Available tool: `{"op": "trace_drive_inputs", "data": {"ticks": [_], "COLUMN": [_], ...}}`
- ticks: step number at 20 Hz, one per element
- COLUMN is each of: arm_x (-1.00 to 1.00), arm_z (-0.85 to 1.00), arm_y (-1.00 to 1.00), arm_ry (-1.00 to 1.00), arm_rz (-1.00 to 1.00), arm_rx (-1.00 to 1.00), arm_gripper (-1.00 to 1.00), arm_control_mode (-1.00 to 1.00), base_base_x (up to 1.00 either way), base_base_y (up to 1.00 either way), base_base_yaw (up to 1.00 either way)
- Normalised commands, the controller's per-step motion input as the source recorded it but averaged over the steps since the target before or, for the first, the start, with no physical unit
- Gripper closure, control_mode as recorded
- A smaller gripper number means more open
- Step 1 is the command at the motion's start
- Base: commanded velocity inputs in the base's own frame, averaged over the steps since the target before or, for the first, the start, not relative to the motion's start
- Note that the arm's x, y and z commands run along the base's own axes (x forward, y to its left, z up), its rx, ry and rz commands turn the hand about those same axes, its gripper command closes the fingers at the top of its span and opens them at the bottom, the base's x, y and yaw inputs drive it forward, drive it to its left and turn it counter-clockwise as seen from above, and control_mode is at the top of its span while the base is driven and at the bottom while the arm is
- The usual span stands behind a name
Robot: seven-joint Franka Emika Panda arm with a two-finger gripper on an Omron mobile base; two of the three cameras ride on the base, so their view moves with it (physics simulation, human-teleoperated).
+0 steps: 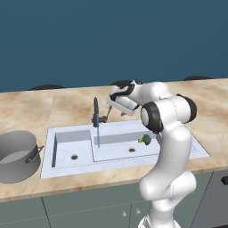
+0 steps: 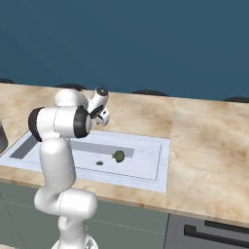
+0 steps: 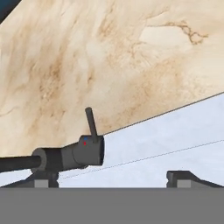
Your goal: Dump the broccoli from the pot into the sink. Then turn on the water and wash the broccoli. Then turn off the water and put the broccoli back in the pot.
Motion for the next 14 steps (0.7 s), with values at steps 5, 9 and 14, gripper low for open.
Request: {"op": "trace_drive_inputs", "data": {"ticks": [5, 9, 14], "arm_x": [-0.33, 0.00, 0.15], "arm_z": [-0.02, -0.27, -0.38], "arm_y": [-0.45, -0.02, 0.00], "arm_ry": [0.00, 0.00, 0.00], "arm_rz": [-0.03, 0.00, 0.00], "arm_rx": [-0.01, 0.00, 0.00], "arm_gripper": [-1.00, -1.00, -1.00], "arm_control_mode": [-1.00, -1.00, -1.00], "base_base_x": [0.00, 0.00, 0.00], "base_base_y": [0.00, 0.00, 0.00], "base_base_yaw": [0.00, 0.00, 0.00]}}
